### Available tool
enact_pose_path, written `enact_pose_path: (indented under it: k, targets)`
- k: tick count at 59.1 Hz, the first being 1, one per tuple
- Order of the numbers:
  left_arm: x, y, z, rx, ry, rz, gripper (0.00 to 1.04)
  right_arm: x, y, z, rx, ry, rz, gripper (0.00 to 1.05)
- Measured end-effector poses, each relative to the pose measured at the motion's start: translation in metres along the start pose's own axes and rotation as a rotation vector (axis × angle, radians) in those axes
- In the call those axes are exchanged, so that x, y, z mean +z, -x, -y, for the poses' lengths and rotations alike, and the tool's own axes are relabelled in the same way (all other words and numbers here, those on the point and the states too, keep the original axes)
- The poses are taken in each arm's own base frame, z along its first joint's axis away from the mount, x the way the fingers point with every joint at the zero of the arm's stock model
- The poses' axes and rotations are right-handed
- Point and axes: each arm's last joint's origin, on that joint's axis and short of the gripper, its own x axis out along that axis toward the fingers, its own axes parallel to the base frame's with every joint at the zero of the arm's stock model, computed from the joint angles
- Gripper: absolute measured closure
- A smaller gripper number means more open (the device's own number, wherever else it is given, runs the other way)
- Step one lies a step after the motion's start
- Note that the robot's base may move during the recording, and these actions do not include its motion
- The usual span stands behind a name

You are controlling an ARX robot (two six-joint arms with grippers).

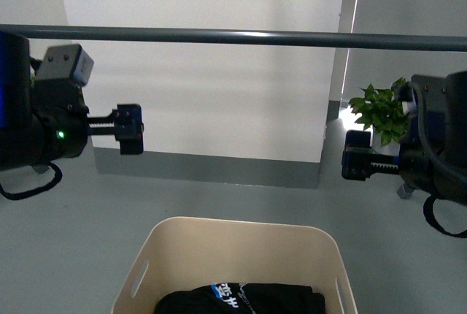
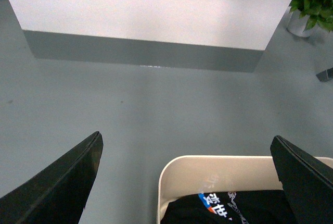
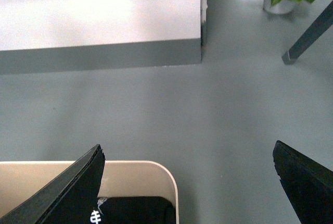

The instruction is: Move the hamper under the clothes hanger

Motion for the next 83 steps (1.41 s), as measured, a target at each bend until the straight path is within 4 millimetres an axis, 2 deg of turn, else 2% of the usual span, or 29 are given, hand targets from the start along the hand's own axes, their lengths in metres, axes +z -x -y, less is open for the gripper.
enact_pose_path:
  k: [8,20,32,44,49,53,56,60,67,70,78,83]
  targets:
    - [0.022,0.017,0.001,-0.010,0.016,0.060,0.07,0.022,0.016,-0.004,0.002,0.023,0.064,0.08]
    - [0.068,0.055,0.002,-0.026,0.024,0.192,0.07,0.069,0.057,-0.014,0.002,0.075,0.215,0.08]
    - [0.101,0.083,0.002,-0.025,0.030,0.286,0.07,0.094,0.084,-0.024,0.005,0.115,0.306,0.08]
    - [0.142,0.127,0.007,-0.053,0.036,0.415,0.07,0.124,0.118,-0.034,0.005,0.157,0.424,0.08]
    - [0.151,0.138,0.009,-0.059,0.034,0.451,0.07,0.131,0.128,-0.037,0.000,0.166,0.469,0.08]
    - [0.149,0.138,0.010,-0.010,0.031,0.409,0.10,0.131,0.131,-0.037,0.012,0.157,0.431,0.12]
    - [0.132,0.143,0.008,0.090,0.016,0.273,0.22,0.119,0.137,-0.030,0.031,0.149,0.328,0.23]
    - [0.107,0.154,0.007,0.108,-0.002,0.220,0.35,0.100,0.147,-0.019,0.031,0.134,0.292,0.35]
    - [0.085,0.169,0.002,0.105,-0.014,0.213,0.52,0.078,0.161,-0.003,0.017,0.117,0.283,0.53]
    - [0.070,0.180,-0.001,0.107,-0.019,0.218,0.64,0.067,0.169,0.004,0.016,0.112,0.284,0.63]
    - [0.049,0.195,-0.002,0.117,-0.018,0.218,0.82,0.047,0.184,0.014,0.023,0.109,0.284,0.83]
    - [0.028,0.208,-0.001,0.117,-0.018,0.207,1.02,0.029,0.197,0.023,0.022,0.109,0.275,1.02]
